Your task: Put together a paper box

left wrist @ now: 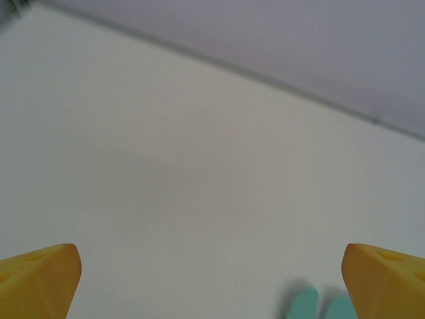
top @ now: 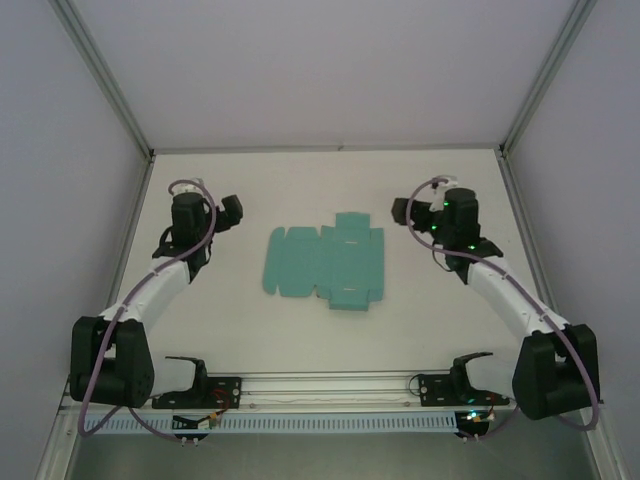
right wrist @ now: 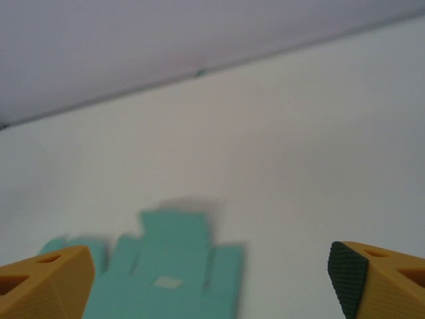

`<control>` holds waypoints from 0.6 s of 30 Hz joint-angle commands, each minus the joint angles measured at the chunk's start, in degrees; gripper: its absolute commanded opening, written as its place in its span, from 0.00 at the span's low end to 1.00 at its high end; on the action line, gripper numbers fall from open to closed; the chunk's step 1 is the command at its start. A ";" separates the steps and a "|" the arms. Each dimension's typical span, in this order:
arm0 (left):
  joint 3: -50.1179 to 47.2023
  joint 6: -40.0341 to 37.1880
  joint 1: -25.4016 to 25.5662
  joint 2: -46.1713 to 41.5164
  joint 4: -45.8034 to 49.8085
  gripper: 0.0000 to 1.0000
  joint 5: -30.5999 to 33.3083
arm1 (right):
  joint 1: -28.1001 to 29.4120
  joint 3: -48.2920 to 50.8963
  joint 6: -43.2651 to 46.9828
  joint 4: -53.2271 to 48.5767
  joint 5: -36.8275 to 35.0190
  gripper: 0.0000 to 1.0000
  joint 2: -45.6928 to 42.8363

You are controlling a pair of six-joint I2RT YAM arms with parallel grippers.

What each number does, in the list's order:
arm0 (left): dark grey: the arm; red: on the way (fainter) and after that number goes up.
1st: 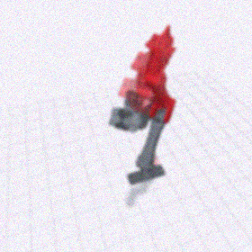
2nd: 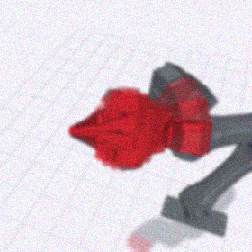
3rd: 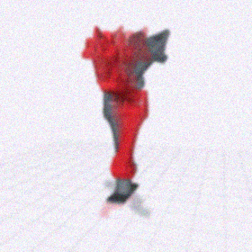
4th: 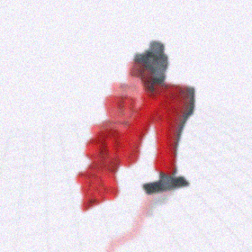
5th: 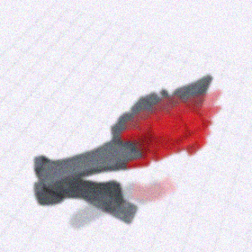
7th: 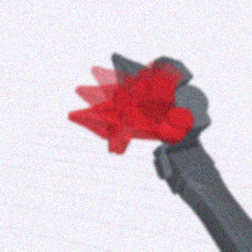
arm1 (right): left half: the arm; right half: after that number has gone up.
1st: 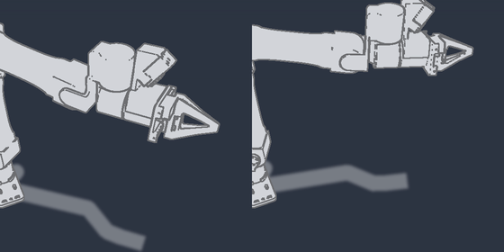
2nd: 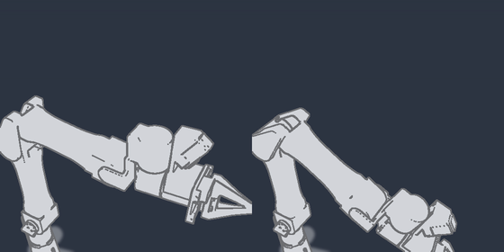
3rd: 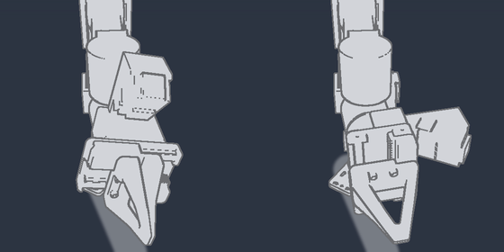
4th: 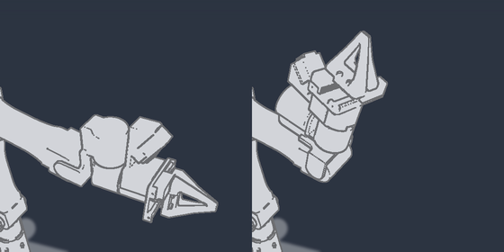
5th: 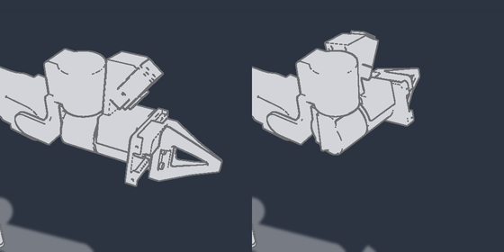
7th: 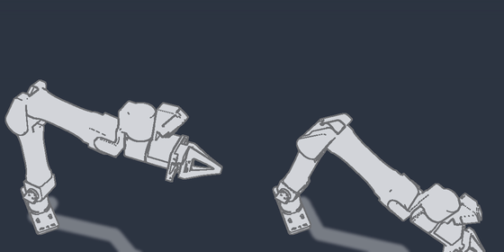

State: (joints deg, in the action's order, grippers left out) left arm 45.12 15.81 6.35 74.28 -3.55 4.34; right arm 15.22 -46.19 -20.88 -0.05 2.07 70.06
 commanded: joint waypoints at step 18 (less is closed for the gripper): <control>4.34 6.86 7.61 19.28 11.94 0.93 -26.95 | 8.96 -2.21 -16.70 -6.85 5.96 0.52 28.41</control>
State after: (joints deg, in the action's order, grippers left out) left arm 48.03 21.91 13.34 92.03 7.40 -18.06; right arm 24.62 -47.83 -35.42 -5.21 9.89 95.88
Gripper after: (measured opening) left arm 0.933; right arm 0.530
